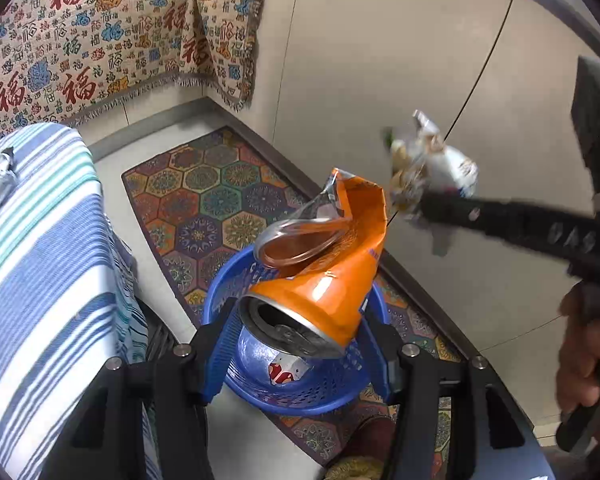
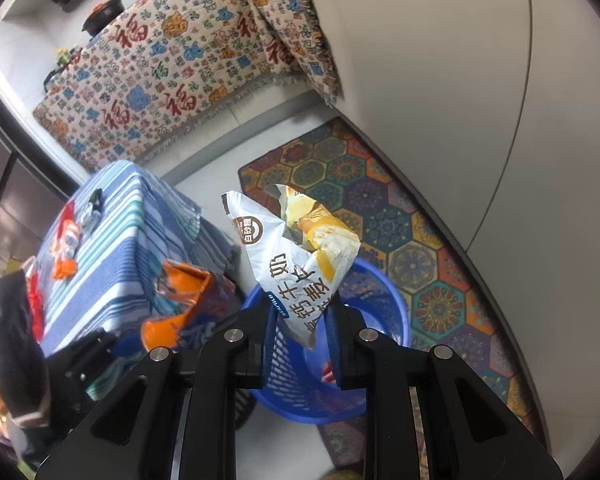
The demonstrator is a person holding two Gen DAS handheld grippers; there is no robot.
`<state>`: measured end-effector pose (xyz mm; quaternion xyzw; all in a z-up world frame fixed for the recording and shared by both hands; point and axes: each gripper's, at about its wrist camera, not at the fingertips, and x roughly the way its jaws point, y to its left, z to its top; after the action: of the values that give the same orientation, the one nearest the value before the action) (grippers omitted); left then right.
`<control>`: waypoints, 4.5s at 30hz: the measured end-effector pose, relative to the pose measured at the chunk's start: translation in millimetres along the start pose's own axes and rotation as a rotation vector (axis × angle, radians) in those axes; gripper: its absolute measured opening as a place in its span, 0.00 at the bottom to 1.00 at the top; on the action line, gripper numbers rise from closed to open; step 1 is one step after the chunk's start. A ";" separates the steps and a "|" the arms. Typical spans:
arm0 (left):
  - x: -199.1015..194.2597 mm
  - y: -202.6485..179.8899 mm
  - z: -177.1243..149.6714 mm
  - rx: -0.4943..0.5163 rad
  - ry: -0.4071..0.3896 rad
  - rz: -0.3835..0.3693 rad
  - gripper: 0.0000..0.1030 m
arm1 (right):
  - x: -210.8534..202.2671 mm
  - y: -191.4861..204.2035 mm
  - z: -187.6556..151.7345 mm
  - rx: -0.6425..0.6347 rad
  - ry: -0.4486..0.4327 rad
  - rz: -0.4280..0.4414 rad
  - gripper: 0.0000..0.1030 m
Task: Collect trash
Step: 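Carry the orange can and white snack bag to the wastebasket and release both, then return both tools to the table above the remaining trash, then grasp the red plastic bag with the right tool while the left tool grasps the red can, then carry the red can and red bag to the wastebasket and release both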
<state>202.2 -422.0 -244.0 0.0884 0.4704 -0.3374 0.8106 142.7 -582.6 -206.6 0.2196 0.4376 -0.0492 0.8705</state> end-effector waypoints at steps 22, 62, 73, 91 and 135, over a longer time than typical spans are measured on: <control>42.9 5.2 6.6 -0.028 0.018 -0.004 0.70 | -8.0 -8.0 12.3 0.097 -0.106 -0.036 0.57; -240.6 305.4 -204.0 -0.376 -0.097 0.481 0.72 | 59.5 397.4 -117.2 -0.610 0.016 0.361 0.81; -242.9 326.1 -208.0 -0.379 -0.122 0.450 0.72 | 114.3 438.0 -112.8 -0.498 0.140 0.392 0.58; -228.2 350.1 -132.9 -0.250 -0.172 0.247 0.72 | 72.8 393.2 -120.8 -0.703 0.053 0.228 0.28; -218.6 209.6 -93.2 -0.247 -0.225 0.219 0.55 | 9.7 296.2 -89.7 -0.569 0.021 0.227 0.26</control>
<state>196.6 -119.1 -151.3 0.0006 0.4024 -0.1944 0.8946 164.6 -277.2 -160.4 0.0152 0.4153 0.1753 0.8925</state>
